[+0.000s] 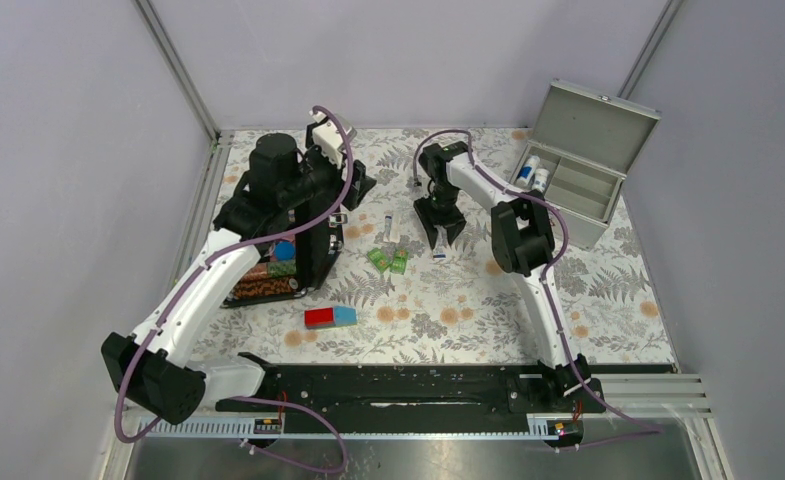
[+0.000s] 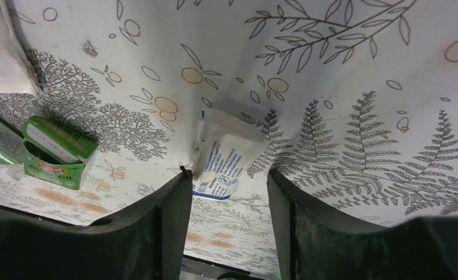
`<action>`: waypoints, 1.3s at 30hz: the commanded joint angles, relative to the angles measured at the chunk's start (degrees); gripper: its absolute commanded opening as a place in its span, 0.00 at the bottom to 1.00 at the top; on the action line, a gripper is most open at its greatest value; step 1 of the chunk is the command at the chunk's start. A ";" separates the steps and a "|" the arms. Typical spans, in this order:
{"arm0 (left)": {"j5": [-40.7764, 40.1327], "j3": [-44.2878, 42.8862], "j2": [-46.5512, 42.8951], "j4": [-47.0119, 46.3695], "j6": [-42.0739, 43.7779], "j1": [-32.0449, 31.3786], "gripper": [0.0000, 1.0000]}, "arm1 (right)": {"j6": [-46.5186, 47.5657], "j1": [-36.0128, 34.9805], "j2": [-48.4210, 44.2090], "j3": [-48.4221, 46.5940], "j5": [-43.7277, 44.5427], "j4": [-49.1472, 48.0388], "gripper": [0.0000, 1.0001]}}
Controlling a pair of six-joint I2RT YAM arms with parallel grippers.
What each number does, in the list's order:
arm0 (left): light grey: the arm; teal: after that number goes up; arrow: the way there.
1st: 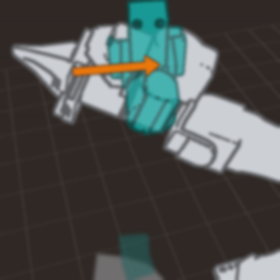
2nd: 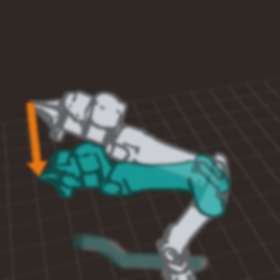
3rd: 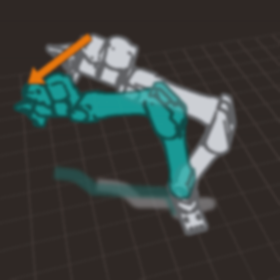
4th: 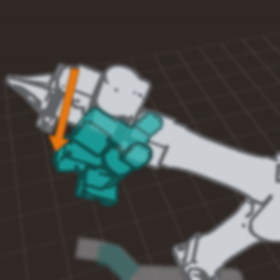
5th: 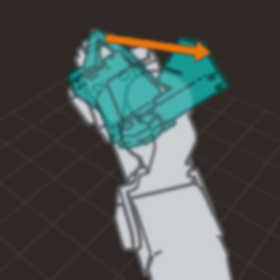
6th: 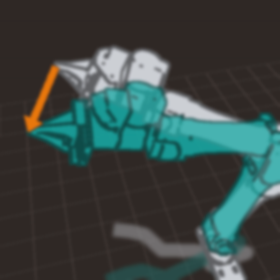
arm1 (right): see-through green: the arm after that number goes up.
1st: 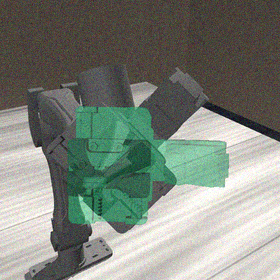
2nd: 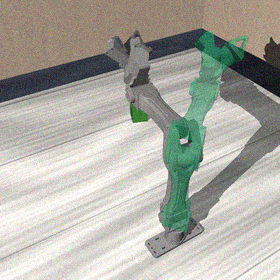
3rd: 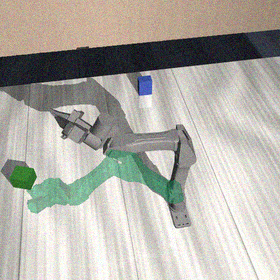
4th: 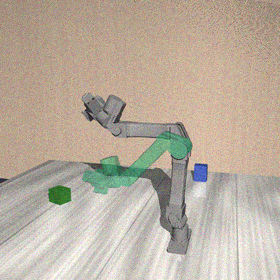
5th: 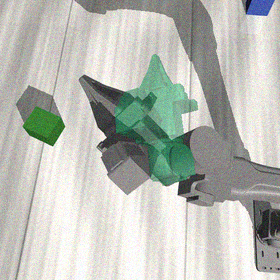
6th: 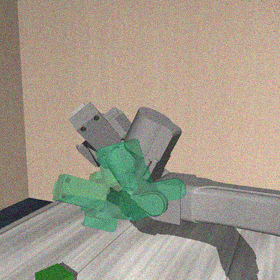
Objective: Organize the medicine kit
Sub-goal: Pick up the medical item at the center of the board, then place the medical item at the medicine box.
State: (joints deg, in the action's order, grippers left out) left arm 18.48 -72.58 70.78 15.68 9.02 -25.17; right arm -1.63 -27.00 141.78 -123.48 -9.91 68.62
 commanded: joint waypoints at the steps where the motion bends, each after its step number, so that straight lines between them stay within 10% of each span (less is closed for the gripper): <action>1: 1.29 0.02 -2.15 -3.94 -1.92 0.71 0.80 | 1.34 -1.23 1.17 -1.88 1.48 1.44 0.53; 12: 1.55 -0.26 -1.79 -4.65 -2.93 1.01 0.80 | 1.36 -2.62 1.40 -2.18 6.25 2.20 0.24; 28: 2.00 -1.62 0.01 -4.87 -3.64 1.35 0.80 | 10.66 8.81 -17.36 -8.29 6.19 2.66 0.19; 39: 1.19 -0.25 -0.47 -3.82 -3.04 1.79 0.80 | 40.42 26.00 -27.03 -2.86 20.21 -7.68 0.10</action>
State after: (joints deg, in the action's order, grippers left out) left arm 19.22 -72.58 70.67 14.06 5.96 -23.97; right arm 23.05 -4.27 120.31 -132.44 4.58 68.23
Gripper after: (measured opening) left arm 0.799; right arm 0.116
